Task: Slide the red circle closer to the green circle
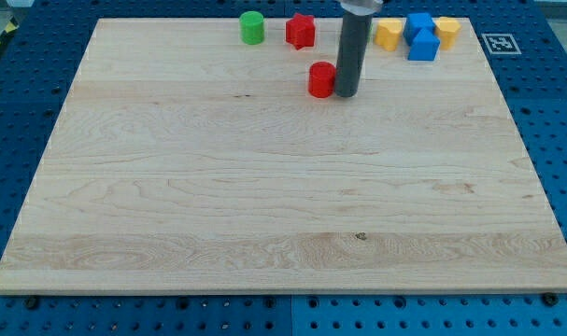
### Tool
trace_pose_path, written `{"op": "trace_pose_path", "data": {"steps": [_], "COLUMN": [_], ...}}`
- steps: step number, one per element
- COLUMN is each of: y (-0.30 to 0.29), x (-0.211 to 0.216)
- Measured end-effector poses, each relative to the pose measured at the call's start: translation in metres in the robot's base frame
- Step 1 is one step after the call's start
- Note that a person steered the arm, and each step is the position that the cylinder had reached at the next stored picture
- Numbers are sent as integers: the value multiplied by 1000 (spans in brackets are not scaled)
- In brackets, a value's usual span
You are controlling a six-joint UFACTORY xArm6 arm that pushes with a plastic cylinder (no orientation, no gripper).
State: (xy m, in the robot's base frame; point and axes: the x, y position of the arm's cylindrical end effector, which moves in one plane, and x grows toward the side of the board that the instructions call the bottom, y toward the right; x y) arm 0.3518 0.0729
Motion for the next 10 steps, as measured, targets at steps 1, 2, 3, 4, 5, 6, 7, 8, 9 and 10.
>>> {"op": "trace_pose_path", "data": {"steps": [1, 2, 3, 4, 5, 6, 7, 8, 9, 10], "y": [-22, -44, -67, -89, -116, -141, -145, -147, -173, -191], "x": [-13, -24, -36, -51, -64, -70, -67, -46, -40, -40]}}
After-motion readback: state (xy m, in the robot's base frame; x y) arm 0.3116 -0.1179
